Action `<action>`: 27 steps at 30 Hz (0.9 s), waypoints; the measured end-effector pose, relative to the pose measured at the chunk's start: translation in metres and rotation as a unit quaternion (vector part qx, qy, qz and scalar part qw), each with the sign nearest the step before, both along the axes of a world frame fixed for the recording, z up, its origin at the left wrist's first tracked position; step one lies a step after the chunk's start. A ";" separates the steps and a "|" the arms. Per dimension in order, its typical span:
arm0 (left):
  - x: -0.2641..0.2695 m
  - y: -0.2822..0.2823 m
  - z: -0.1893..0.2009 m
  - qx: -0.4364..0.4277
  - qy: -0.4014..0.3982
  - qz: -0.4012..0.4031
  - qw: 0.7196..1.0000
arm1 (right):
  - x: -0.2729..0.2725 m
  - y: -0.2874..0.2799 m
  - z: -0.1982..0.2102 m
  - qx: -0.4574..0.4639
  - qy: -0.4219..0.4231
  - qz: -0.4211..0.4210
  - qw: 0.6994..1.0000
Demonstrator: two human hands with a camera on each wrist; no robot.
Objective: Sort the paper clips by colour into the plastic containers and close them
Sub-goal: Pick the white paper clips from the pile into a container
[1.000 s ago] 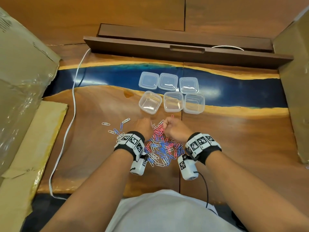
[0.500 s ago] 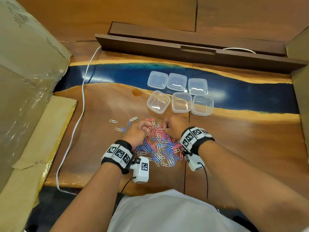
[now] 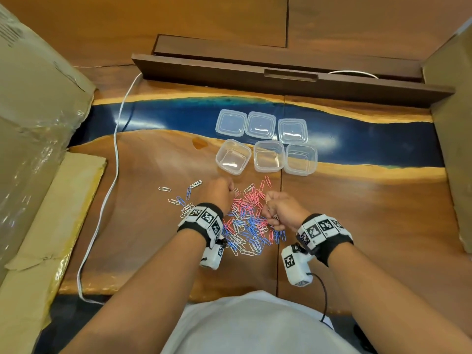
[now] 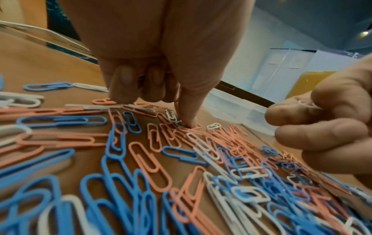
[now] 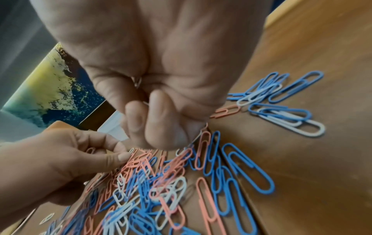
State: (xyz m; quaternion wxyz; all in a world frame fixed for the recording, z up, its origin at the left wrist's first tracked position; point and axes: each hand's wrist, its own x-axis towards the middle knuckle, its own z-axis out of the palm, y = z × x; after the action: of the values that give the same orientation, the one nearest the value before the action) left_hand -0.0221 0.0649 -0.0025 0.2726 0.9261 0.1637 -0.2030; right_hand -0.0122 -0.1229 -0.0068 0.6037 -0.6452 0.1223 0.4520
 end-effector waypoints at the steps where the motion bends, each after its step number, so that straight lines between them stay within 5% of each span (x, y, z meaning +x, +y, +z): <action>1: 0.002 -0.001 0.002 0.010 0.005 -0.011 1.000 | 0.000 0.001 -0.001 -0.002 0.010 0.002 1.000; 9: 0.006 -0.004 0.002 -0.004 0.043 -0.020 0.999 | 0.011 0.015 0.010 -0.010 -0.069 0.066 0.995; 15: -0.001 -0.002 0.006 -0.054 0.043 -0.008 0.998 | 0.022 0.025 0.009 -0.117 -0.171 0.080 0.975; 20: -0.016 0.017 0.013 -0.174 0.005 0.118 0.978 | 0.032 0.035 -0.001 -0.236 -0.345 0.212 0.883; 23: -0.020 0.026 0.013 -0.222 0.022 0.184 0.957 | 0.038 0.039 0.001 -0.300 -0.379 0.305 0.820; 27: -0.021 0.028 0.016 -0.245 0.037 0.193 0.949 | 0.045 0.046 0.006 -0.332 -0.380 0.354 0.787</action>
State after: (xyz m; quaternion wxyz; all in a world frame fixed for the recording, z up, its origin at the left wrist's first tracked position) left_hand -0.0430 0.0924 0.0134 0.5188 0.7732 0.2949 -0.2146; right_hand 0.0328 -0.0771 -0.0006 0.1476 -0.9238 -0.2113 0.2833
